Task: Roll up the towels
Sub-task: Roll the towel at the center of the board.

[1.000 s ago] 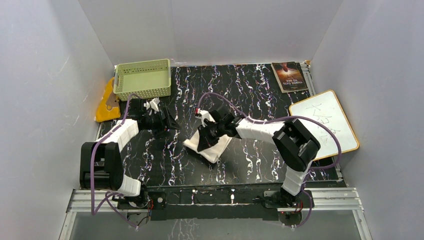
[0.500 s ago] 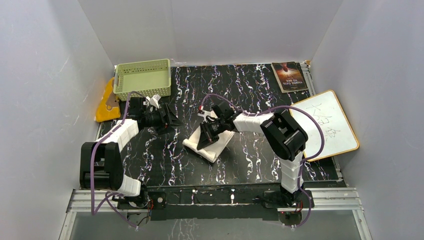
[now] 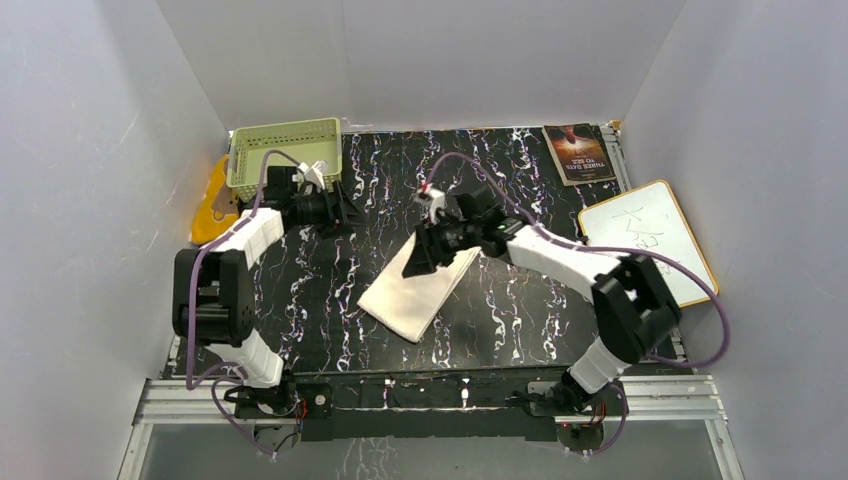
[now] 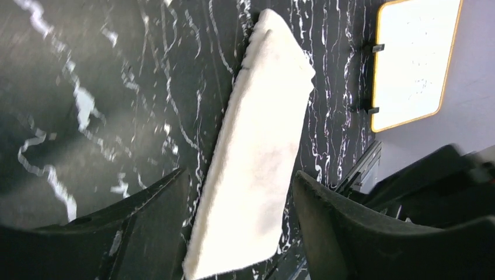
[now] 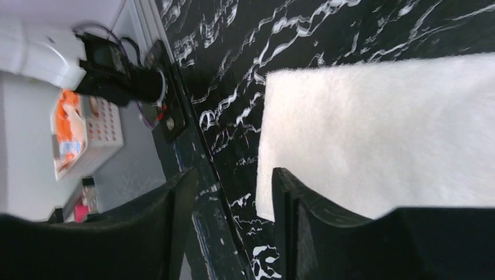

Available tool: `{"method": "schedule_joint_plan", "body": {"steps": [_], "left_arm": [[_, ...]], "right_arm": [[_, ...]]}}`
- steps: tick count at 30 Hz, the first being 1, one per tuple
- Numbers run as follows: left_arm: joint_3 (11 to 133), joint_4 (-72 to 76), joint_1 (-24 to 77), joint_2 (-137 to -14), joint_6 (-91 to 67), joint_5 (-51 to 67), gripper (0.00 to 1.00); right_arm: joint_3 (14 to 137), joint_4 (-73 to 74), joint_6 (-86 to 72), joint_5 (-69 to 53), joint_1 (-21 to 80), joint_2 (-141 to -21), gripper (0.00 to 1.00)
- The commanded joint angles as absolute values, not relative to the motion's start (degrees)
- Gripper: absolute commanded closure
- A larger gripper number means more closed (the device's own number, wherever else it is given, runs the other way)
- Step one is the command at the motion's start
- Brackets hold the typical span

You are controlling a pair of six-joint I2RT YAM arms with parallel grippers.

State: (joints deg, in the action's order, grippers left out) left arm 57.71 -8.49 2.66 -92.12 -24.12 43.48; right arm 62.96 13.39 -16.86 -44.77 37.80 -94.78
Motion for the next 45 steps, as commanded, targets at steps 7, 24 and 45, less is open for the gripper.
{"method": "schedule_joint_plan", "body": {"steps": [7, 24, 45], "left_arm": [[67.45, -6.94, 15.78, -104.69, -20.47, 46.14, 0.79], [57.97, 2.05, 18.43, -113.47, -34.78, 28.6, 1.0], [60.27, 1.12, 17.58, -99.0, -27.76, 40.18, 0.91]], "right_arm": [[55.89, 0.87, -28.62, -38.96, 21.88, -100.96, 1.0], [81.67, 16.55, -10.05, -26.02, 17.4, -123.84, 1.0], [61.13, -6.94, -24.63, -41.41, 17.51, -94.5, 1.0]]}}
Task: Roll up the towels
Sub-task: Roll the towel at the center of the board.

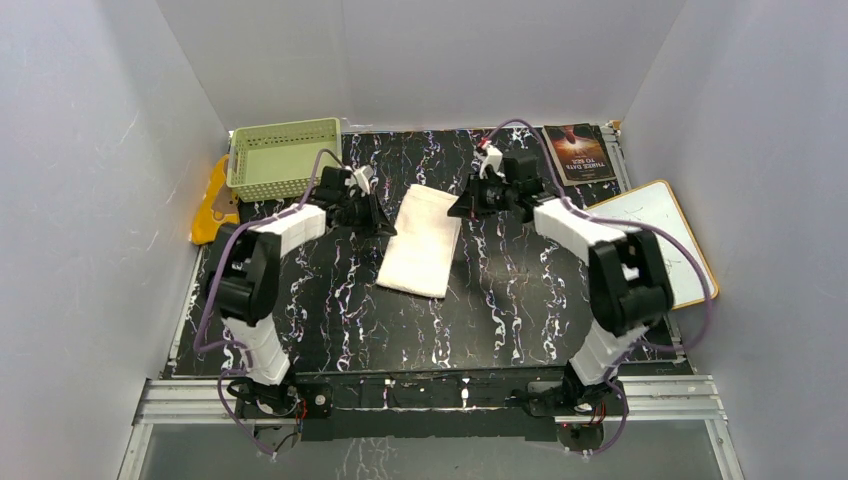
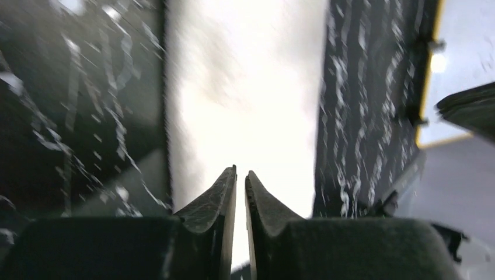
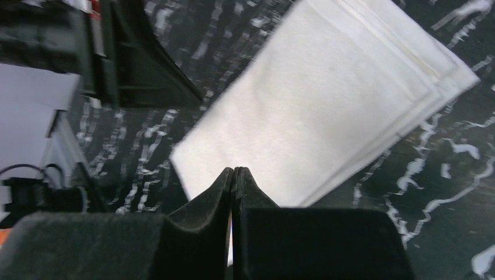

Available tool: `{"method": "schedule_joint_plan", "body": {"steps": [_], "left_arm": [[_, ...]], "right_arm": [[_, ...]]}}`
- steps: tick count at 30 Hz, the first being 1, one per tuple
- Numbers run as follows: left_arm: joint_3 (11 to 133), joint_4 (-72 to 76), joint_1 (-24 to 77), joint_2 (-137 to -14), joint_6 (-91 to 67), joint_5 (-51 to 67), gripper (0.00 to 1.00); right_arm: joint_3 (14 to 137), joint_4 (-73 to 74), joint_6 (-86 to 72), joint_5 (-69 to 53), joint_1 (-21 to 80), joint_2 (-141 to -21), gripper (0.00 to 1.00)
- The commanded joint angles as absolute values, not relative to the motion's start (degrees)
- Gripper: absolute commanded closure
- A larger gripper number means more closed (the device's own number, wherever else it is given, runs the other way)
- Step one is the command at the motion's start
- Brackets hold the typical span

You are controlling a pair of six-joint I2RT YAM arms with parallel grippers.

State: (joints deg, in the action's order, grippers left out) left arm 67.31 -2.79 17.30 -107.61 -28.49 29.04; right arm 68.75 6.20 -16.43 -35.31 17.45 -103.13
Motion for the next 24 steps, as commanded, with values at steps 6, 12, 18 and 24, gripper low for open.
{"method": "schedule_joint_plan", "body": {"steps": [6, 12, 18, 24], "left_arm": [[50.82, 8.29, 17.58, -95.95, -30.32, 47.43, 1.0], [50.95, 10.26, 17.58, -99.59, -29.97, 46.74, 1.0], [52.9, 8.74, 17.6, -102.59, -28.23, 46.94, 1.0], [51.44, 10.27, 17.67, -104.41, -28.87, 49.52, 1.0]], "right_arm": [[51.15, -13.96, -32.37, -40.27, 23.1, -93.64, 1.0], [50.94, -24.41, -39.31, -42.61, 26.45, -101.89, 1.0], [53.13, -25.24, -40.3, -43.24, 29.3, -107.13, 1.0], [50.49, -27.23, -41.23, -42.64, 30.42, -108.96, 1.0]]}}
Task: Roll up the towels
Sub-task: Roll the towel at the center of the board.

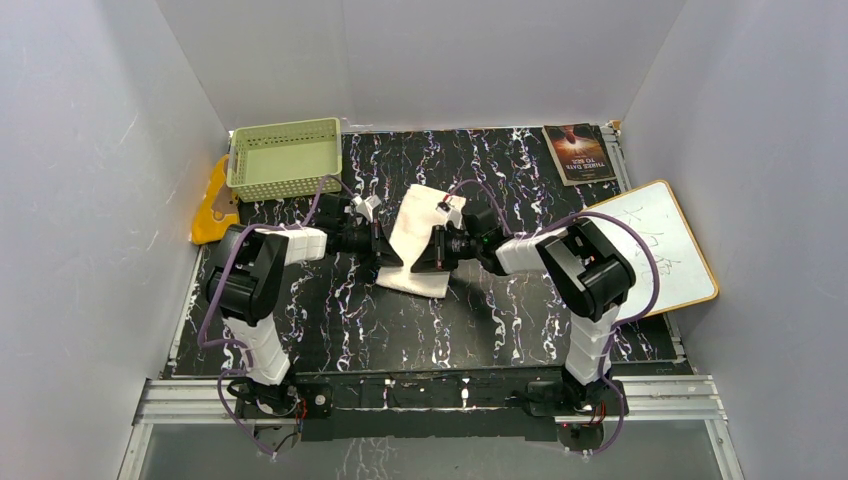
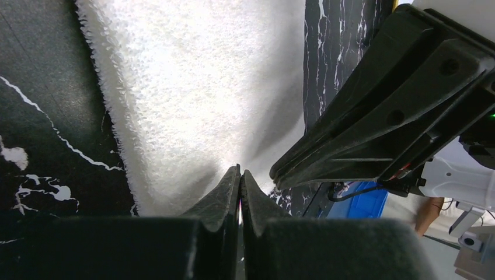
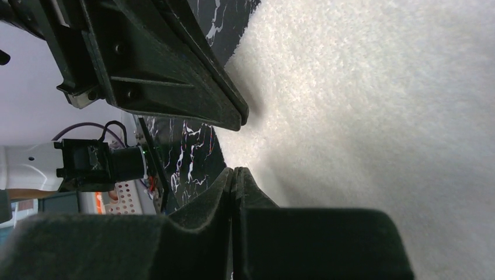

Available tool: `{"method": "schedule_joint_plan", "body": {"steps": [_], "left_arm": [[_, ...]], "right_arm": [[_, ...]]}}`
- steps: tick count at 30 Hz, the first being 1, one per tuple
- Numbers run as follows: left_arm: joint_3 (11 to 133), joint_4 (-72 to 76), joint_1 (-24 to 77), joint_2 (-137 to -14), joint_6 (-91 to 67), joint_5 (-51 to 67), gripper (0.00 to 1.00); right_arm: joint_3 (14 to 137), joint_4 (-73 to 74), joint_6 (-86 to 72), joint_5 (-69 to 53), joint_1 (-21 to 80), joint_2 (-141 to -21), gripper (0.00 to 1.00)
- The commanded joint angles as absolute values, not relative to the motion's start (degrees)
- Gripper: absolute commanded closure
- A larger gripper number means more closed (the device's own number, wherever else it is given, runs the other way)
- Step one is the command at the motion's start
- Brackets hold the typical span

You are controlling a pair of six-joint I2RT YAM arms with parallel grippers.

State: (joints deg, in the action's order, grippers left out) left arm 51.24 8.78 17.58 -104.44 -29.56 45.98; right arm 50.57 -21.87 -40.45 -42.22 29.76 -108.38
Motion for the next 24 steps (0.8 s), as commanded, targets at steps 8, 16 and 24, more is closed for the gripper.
{"method": "schedule_joint_plan", "body": {"steps": [8, 16, 24], "left_arm": [[50.18, 10.95, 17.96, -107.22, -29.42, 50.08, 1.0], [45.16, 9.81, 18.13, -106.88, -29.74, 43.97, 1.0], [39.98, 9.38, 18.05, -104.34, -32.15, 38.93, 1.0]], "right_arm": [[47.76, -27.65, -40.43, -41.92, 30.55, -111.85, 1.0], [44.23, -23.19, -36.29, -41.8, 29.19, -111.47, 1.0], [40.72, -15.55, -29.15, -43.59, 21.88, -109.2, 1.0]]}}
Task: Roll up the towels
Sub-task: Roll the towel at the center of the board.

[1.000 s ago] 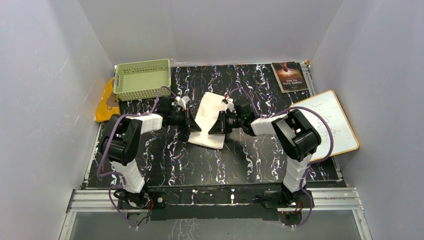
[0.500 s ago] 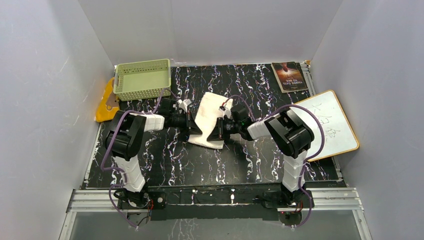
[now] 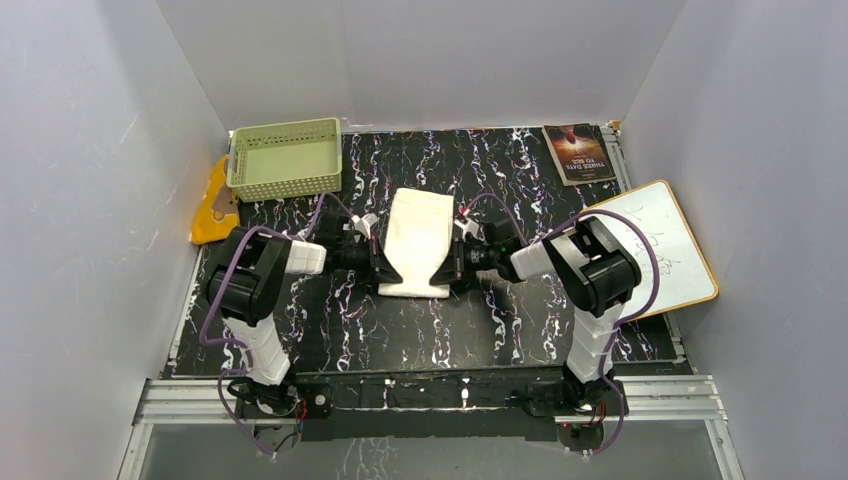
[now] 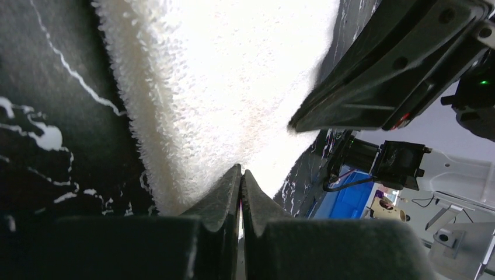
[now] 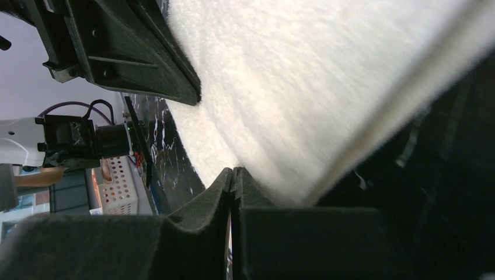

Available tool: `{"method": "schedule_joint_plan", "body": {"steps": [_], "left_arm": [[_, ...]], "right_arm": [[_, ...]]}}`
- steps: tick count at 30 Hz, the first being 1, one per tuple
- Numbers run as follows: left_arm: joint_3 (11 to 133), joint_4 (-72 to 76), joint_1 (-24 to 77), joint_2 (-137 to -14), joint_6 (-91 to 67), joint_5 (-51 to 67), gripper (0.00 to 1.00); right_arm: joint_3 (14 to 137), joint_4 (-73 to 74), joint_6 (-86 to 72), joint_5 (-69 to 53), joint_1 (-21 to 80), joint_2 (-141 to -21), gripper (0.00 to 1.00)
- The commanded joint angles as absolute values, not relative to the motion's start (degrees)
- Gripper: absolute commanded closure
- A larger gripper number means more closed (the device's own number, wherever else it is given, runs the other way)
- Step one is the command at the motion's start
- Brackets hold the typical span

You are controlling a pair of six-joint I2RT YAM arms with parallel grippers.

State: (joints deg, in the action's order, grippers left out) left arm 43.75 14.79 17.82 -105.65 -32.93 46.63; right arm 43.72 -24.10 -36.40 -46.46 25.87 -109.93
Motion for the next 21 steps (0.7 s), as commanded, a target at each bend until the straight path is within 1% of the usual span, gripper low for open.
{"method": "schedule_joint_plan", "body": {"steps": [1, 6, 10, 12, 13, 21], "left_arm": [[39.37, 9.22, 18.07, -103.61, -32.32, 38.44, 1.0], [36.88, 7.98, 18.06, -100.14, -33.34, 36.31, 1.0], [37.3, 5.65, 17.94, -98.35, -32.9, 35.0, 1.0], [38.13, 4.17, 17.93, -97.97, -32.43, 34.95, 0.95], [38.53, 3.39, 17.93, -98.0, -32.04, 34.89, 0.95], [38.01, 0.53, 16.13, -97.5, -31.85, 31.91, 0.97]], "right_arm": [[40.43, -14.76, -28.46, -43.67, 21.2, -108.9, 1.0], [39.93, -12.64, -26.64, -43.75, 20.38, -108.91, 1.0], [39.39, -12.74, -26.56, -44.12, 20.39, -109.79, 1.0], [39.3, -12.51, -26.25, -44.22, 20.35, -109.94, 1.0], [39.29, -12.31, -26.08, -44.21, 20.34, -110.02, 1.0], [39.49, -8.46, -23.94, -42.8, 20.34, -108.21, 1.0]]}}
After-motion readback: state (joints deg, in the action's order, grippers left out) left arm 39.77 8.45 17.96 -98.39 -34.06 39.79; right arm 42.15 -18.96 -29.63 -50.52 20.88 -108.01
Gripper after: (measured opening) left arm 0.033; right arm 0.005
